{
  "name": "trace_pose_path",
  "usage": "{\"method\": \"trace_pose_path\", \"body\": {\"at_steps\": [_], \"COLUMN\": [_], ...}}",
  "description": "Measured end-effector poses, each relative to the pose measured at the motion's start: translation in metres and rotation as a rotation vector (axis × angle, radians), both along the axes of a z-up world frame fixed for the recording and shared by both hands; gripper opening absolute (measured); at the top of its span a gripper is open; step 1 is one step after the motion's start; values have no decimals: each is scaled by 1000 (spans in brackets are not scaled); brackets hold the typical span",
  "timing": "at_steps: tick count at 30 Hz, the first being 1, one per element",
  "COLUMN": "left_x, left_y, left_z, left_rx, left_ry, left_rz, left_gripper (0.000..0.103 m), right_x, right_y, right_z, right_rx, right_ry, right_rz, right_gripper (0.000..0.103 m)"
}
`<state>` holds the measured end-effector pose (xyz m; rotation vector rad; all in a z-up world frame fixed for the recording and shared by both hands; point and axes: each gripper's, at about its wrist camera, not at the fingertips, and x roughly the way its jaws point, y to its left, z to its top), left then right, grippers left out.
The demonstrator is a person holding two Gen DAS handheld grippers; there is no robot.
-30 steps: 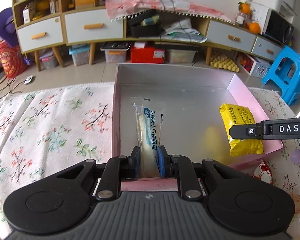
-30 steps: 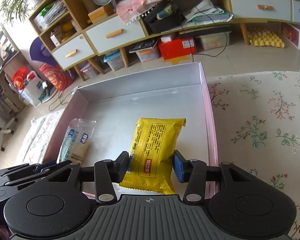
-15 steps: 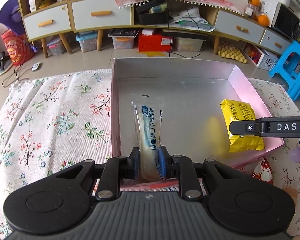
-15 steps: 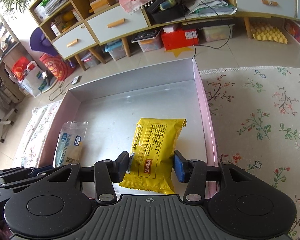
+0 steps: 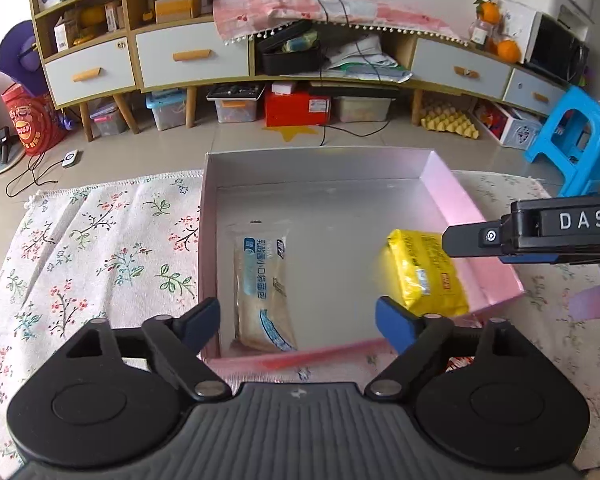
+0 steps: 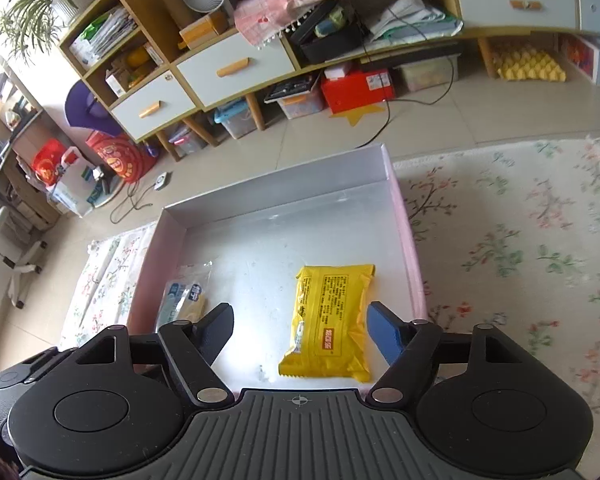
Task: Organize snacks
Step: 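Carry both packs into the pink box and open both tools to release them, then grasp the pink candy bar with the left tool while the right tool grasps the green snack bag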
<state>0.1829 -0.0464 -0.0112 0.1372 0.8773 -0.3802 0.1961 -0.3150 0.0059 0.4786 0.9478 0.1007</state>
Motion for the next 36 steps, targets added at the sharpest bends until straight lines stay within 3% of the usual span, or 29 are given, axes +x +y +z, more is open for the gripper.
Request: {"method": "trace_pose_path", "body": {"at_steps": [8,18,30,36], "left_x": [-27,-68,-111,-133], "left_y": [7,16,39,50], "left_z": [16,28,8,0], "left_rx": [-12,-11,9,0], "left_ry": [5,23,93,75], "left_rz": [12,21,124,227], "left_gripper": [99,102,102,102], "right_x": [-34,-86,-137,-155], "right_y": [2,8,20,28], "right_z": [31,52,35,14], "right_rx": [-21,-42,-42,-3], "right_ry": [-11,-8,49,150], "right_rz": [0,19,17,10], "right_gripper": [86,92,93,93]}}
